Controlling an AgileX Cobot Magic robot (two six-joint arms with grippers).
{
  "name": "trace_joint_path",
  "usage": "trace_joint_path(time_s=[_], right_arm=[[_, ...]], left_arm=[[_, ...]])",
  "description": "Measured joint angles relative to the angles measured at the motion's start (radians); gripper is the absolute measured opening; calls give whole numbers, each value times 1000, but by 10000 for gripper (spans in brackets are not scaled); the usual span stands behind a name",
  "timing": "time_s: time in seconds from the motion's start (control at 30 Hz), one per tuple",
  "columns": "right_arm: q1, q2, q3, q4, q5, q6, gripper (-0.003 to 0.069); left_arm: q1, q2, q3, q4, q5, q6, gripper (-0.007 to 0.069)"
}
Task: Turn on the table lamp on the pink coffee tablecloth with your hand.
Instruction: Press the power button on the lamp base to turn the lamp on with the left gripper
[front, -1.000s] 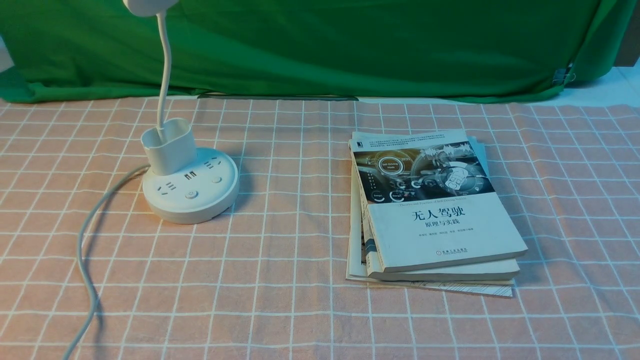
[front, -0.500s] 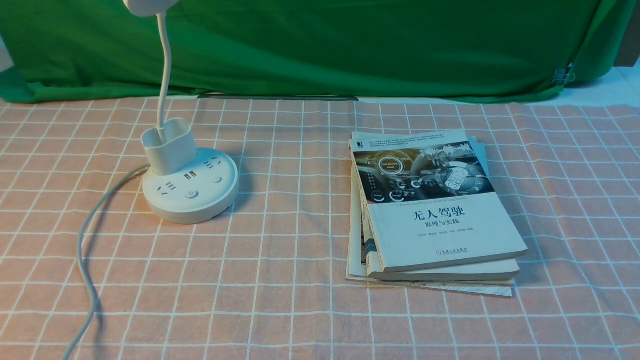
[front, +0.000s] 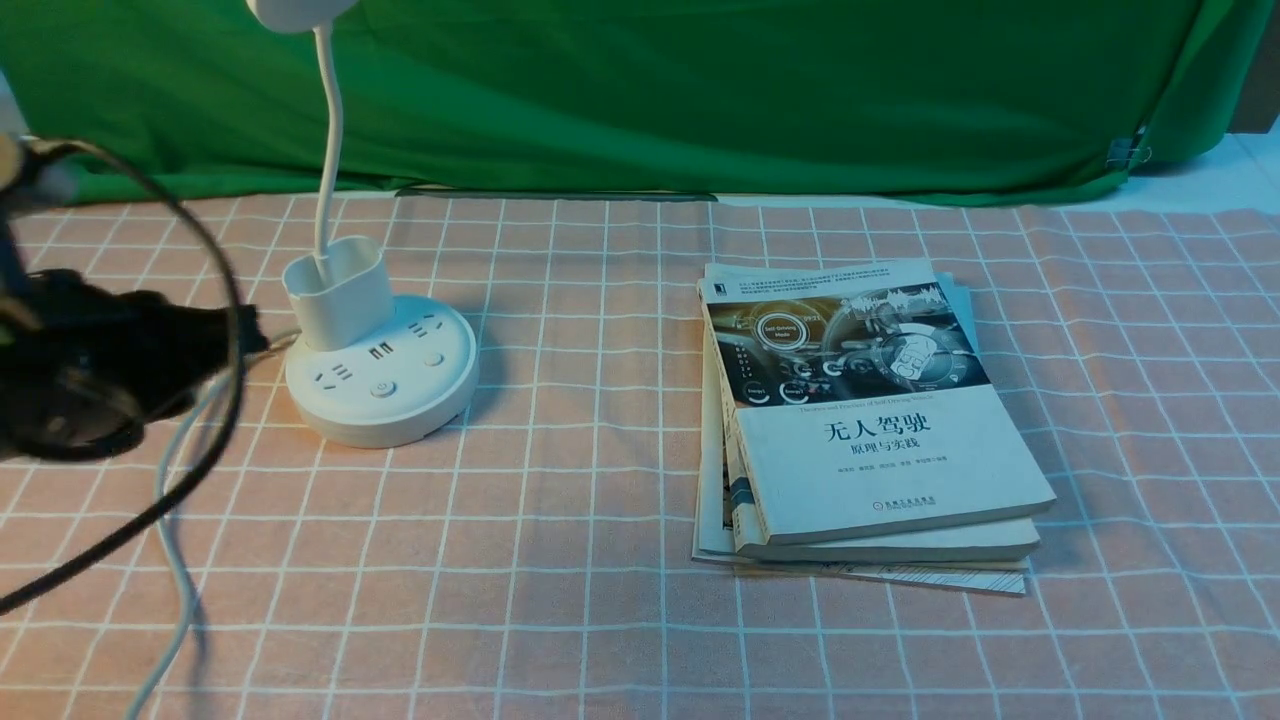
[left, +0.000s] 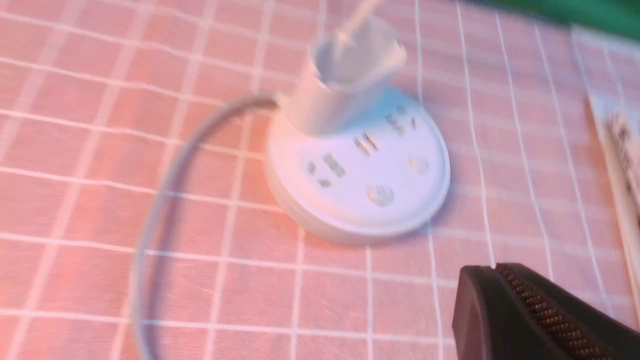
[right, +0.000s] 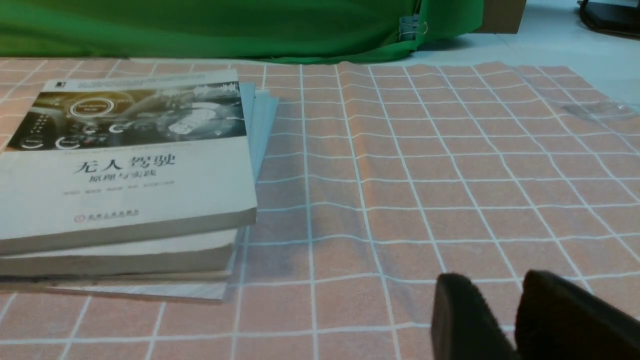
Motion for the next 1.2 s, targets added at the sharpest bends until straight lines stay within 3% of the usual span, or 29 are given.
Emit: trace_joint_path(time_s=[0.17,0.53,1.2], right_arm=[[0,0,0,0,0,0,238],[0,0,0,0,0,0,238],[0,0,0,0,0,0,238]], left_arm=[[-62,270,-203,28,91,44,22],[-84,683,-573,179,191,-41,22],[-84,766,-606,160,151,-51,22]])
